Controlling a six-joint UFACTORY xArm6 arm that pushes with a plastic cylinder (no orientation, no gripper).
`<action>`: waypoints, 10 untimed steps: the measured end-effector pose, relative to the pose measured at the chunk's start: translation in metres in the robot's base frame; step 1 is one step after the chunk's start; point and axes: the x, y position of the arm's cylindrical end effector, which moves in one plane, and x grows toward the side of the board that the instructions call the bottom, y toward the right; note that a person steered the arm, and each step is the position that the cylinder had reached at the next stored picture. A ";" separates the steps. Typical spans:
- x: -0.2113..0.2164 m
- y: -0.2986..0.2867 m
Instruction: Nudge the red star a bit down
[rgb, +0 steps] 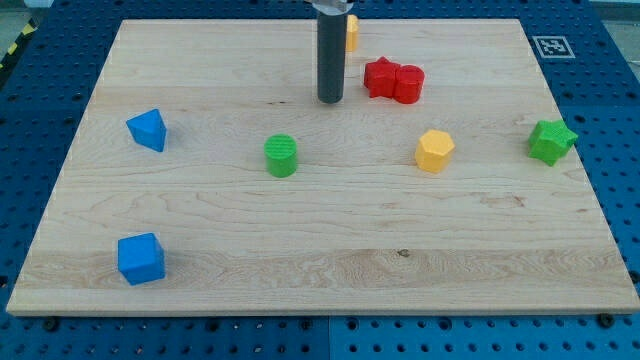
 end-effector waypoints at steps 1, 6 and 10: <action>0.015 0.024; -0.085 0.060; -0.070 0.075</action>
